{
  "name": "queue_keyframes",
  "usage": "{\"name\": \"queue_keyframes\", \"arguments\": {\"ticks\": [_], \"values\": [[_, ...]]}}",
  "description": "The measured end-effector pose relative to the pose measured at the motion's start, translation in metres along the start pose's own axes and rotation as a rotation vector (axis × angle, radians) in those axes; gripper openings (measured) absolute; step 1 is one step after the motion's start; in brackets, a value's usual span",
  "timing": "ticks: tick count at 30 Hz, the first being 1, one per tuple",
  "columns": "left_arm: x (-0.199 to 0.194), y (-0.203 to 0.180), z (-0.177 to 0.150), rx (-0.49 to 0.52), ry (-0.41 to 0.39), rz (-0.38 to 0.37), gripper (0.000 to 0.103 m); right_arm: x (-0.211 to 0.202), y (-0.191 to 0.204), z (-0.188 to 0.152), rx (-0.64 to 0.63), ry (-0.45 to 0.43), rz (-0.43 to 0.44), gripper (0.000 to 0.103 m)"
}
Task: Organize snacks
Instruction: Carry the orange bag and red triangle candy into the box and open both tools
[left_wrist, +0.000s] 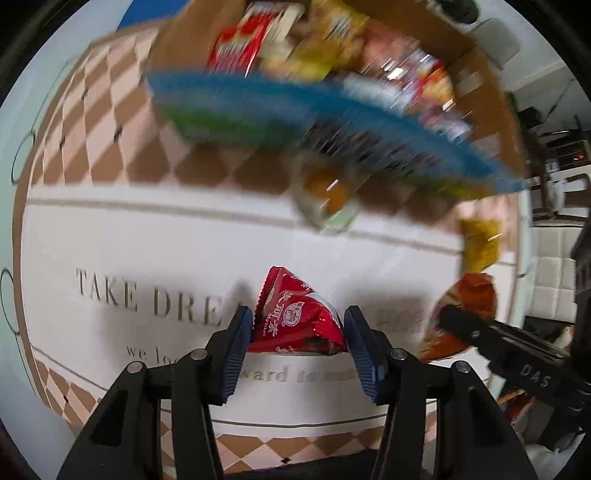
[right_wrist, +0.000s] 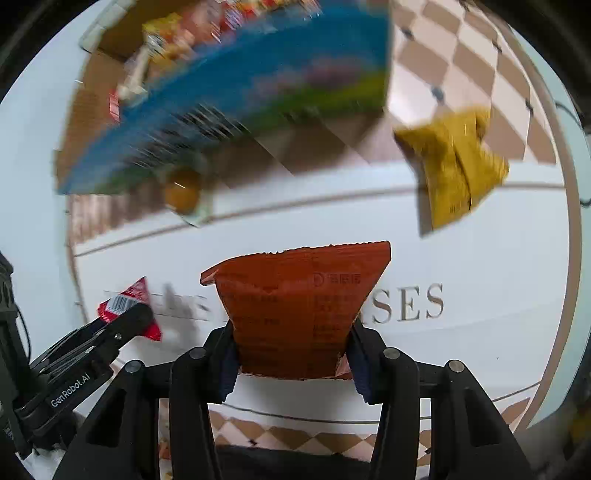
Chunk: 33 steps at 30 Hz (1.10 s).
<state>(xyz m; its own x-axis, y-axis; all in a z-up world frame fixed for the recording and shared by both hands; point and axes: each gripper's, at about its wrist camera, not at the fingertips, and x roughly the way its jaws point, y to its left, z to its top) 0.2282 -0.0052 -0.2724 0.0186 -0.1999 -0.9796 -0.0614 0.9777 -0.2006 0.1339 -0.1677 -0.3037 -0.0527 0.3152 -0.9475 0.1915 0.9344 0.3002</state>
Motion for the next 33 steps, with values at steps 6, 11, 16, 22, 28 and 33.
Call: {"name": "queue_keyframes", "arguments": {"ticks": [6,11,16,22,28,33], "values": [[-0.061,-0.010,0.062,0.065,-0.108,-0.072,0.049,-0.068,0.023,0.045,-0.036,-0.105,0.066,0.051],[-0.099,-0.016,0.117,0.113,-0.164,-0.056,0.049,-0.118,0.029,0.094,-0.052,-0.192,0.057,0.051],[-0.087,-0.026,0.164,0.133,-0.146,-0.007,0.049,-0.134,0.027,0.150,-0.065,-0.219,-0.019,0.051],[-0.043,-0.019,0.198,0.138,-0.041,0.036,0.051,-0.109,0.018,0.188,-0.065,-0.172,-0.112,0.051],[-0.012,-0.006,0.208,0.095,0.055,0.048,0.068,-0.068,0.007,0.206,-0.030,-0.076,-0.119,0.088],[-0.010,-0.004,0.207,0.106,0.035,0.049,0.084,-0.062,0.012,0.203,-0.054,-0.059,-0.126,0.092]]}}
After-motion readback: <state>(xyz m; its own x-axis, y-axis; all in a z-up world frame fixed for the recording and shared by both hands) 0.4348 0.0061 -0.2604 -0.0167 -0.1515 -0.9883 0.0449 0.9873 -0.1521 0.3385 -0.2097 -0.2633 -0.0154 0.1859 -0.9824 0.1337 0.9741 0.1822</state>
